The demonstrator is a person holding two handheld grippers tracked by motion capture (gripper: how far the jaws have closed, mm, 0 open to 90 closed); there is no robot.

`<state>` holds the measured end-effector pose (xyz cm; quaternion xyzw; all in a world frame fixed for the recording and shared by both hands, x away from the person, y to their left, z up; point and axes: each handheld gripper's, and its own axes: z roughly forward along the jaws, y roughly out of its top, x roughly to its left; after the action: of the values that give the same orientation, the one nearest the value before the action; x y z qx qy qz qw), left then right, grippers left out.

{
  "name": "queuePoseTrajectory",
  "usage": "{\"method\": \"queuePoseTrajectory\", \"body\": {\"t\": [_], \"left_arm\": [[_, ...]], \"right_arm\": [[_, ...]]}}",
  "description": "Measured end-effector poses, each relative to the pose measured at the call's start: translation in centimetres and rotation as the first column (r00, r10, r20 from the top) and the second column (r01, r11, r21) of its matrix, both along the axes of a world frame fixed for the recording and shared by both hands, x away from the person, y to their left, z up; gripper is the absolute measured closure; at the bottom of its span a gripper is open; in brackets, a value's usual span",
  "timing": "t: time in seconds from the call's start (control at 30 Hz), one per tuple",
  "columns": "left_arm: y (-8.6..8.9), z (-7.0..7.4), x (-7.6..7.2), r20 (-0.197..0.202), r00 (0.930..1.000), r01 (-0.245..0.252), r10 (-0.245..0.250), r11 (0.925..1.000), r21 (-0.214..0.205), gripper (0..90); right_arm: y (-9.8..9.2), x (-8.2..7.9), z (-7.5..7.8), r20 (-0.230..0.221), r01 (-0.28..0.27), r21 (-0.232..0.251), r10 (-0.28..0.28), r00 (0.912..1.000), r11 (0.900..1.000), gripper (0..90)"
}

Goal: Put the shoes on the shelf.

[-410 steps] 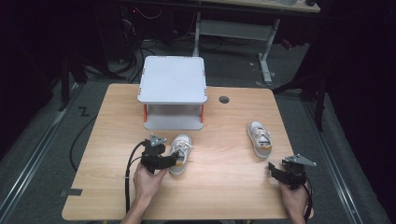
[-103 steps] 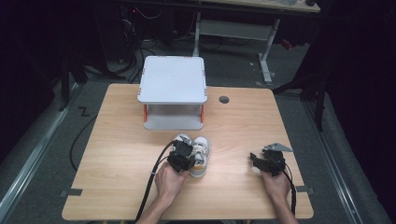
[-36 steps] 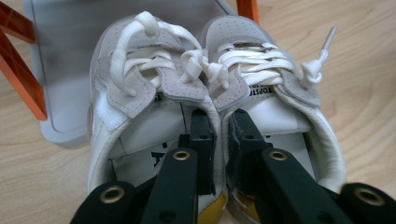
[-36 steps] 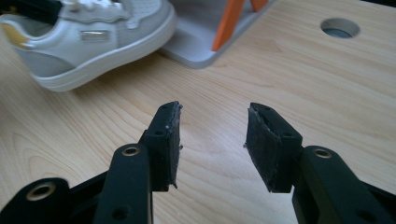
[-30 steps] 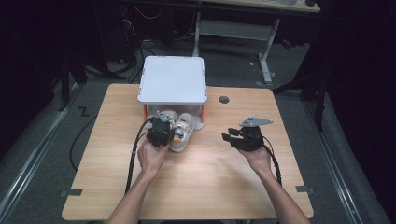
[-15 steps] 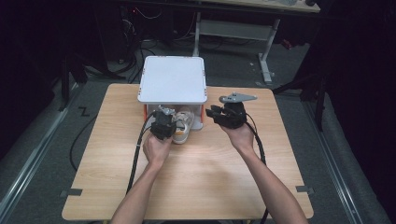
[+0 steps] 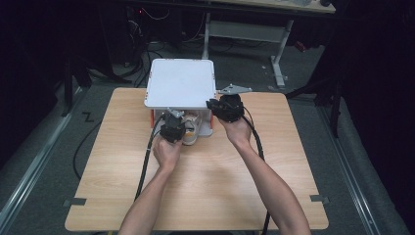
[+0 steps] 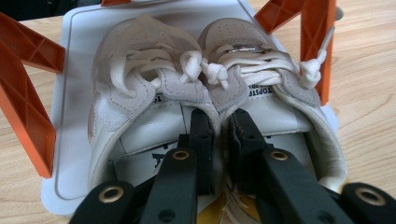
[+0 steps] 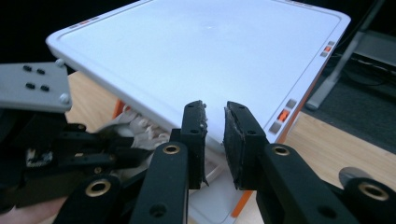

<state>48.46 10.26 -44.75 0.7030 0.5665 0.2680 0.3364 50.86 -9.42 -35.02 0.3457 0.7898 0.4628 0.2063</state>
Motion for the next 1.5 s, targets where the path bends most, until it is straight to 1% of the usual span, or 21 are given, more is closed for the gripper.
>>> {"method": "queuePoseTrajectory", "body": {"t": [0.07,0.1,0.13,0.23,0.33,0.4,0.5,0.53,0.63,0.7,0.83,0.93,0.97,1.03,1.07,1.2,1.33,1.4,1.43,1.47,1.5], "left_arm": [[-0.1,-0.1,0.2,-0.003,1.0000,-0.002,0.002,1.0000,0.006,81.2],[-0.1,-0.1,0.4,-0.003,1.0000,-0.005,0.005,1.0000,0.004,81.2],[-0.2,-0.2,0.5,-0.009,0.9999,-0.006,0.006,1.0000,0.005,81.1],[-0.4,-0.4,0.9,-0.019,0.9998,-0.009,0.009,1.0000,0.004,80.8],[-0.3,-0.5,1.1,-0.012,0.9997,-0.020,0.020,0.9998,0.004,79.5],[-0.3,-0.6,1.0,-0.012,0.9998,-0.017,0.017,0.9999,0.003,77.9],[-0.4,-0.5,1.0,-0.012,0.9998,-0.015,0.015,0.9998,0.015,72.9],[-0.4,-0.5,1.0,-0.010,0.9998,-0.018,0.018,0.9998,0.011,70.9],[-0.5,-0.4,0.9,-0.004,0.9997,-0.023,0.023,0.9996,0.017,62.4],[-0.6,-0.4,0.8,-0.003,0.9998,-0.020,0.020,0.9995,0.025,58.7],[-0.8,-0.4,0.7,-0.013,0.9998,-0.014,0.015,0.9990,0.043,51.8],[-0.7,-0.3,0.8,-0.019,0.9997,-0.014,0.014,0.9998,0.016,49.2],[-0.6,-0.2,0.8,-0.028,0.9995,-0.012,0.012,0.9999,-0.005,47.5],[-0.4,-0.1,0.9,-0.052,0.9986,-0.002,-0.001,0.9981,-0.061,43.8],[-0.3,0.0,0.9,-0.059,0.9982,0.002,-0.006,0.9973,-0.073,42.3],[-0.4,0.0,0.9,-0.066,0.9978,0.005,-0.011,0.9961,-0.088,37.7],[-0.5,0.0,0.8,-0.065,0.9979,0.003,-0.009,0.9963,-0.085,34.5],[-0.3,0.0,0.8,-0.065,0.9978,0.003,-0.009,0.9955,-0.094,34.4],[-0.2,0.1,0.6,-0.055,0.9985,-0.002,-0.004,0.9948,-0.102,35.0],[-0.1,0.0,0.5,-0.043,0.9991,-0.001,-0.004,0.9943,-0.106,38.0],[0.0,0.0,0.4,-0.041,0.9991,0.000,-0.004,0.9947,-0.103,41.3]], "right_arm": [[0.3,0.3,0.0,0.024,0.015,0.001,-0.015,0.9996,0.9999,78.1],[0.4,0.4,0.0,0.023,0.020,0.004,-0.020,0.9995,0.9998,78.1],[0.6,0.6,-0.1,0.010,0.025,-0.004,-0.025,0.9996,0.9997,78.1],[0.8,1.1,-0.2,-0.002,0.036,-0.018,-0.036,0.9994,0.9992,78.3],[1.0,1.4,-0.3,-0.017,0.037,-0.028,-0.037,0.9992,0.9989,78.3],[1.0,1.4,-0.4,-0.012,0.034,-0.025,-0.034,0.9993,0.9991,78.2],[0.9,1.4,-0.4,-0.015,0.031,-0.023,-0.032,0.9994,0.9992,78.3],[0.9,1.4,-0.4,-0.014,0.032,-0.024,-0.032,0.9994,0.9992,78.4],[0.9,1.4,-0.4,-0.013,0.033,-0.023,-0.034,0.9993,0.9992,78.4],[0.8,1.4,-0.4,-0.013,0.030,-0.022,-0.030,0.9995,0.9993,78.5],[0.7,1.4,-0.4,-0.010,0.028,-0.024,-0.029,0.9995,0.9993,78.4],[0.6,1.4,-0.4,-0.014,0.030,-0.025,-0.031,0.9994,0.9992,78.4],[0.6,1.4,-0.4,-0.013,0.030,-0.025,-0.030,0.9994,0.9992,78.4],[0.6,1.4,-0.4,-0.013,0.030,-0.025,-0.031,0.9994,0.9992,78.4],[0.6,1.4,-0.4,-0.013,0.030,-0.025,-0.030,0.9995,0.9992,78.4],[0.7,1.3,-0.4,-0.010,0.032,-0.029,-0.033,0.9994,0.9991,78.5],[0.6,1.3,-0.4,-0.009,0.029,-0.031,-0.030,0.9995,0.9991,78.5],[0.6,1.3,-0.4,-0.008,0.030,-0.031,-0.030,0.9995,0.9991,78.5],[0.6,1.3,-0.4,-0.007,0.030,-0.033,-0.031,0.9995,0.9990,78.5],[0.6,1.3,-0.4,-0.007,0.029,-0.033,-0.030,0.9995,0.9990,78.5],[0.7,1.3,-0.4,-0.007,0.030,-0.034,-0.030,0.9995,0.9990,78.5]]}}
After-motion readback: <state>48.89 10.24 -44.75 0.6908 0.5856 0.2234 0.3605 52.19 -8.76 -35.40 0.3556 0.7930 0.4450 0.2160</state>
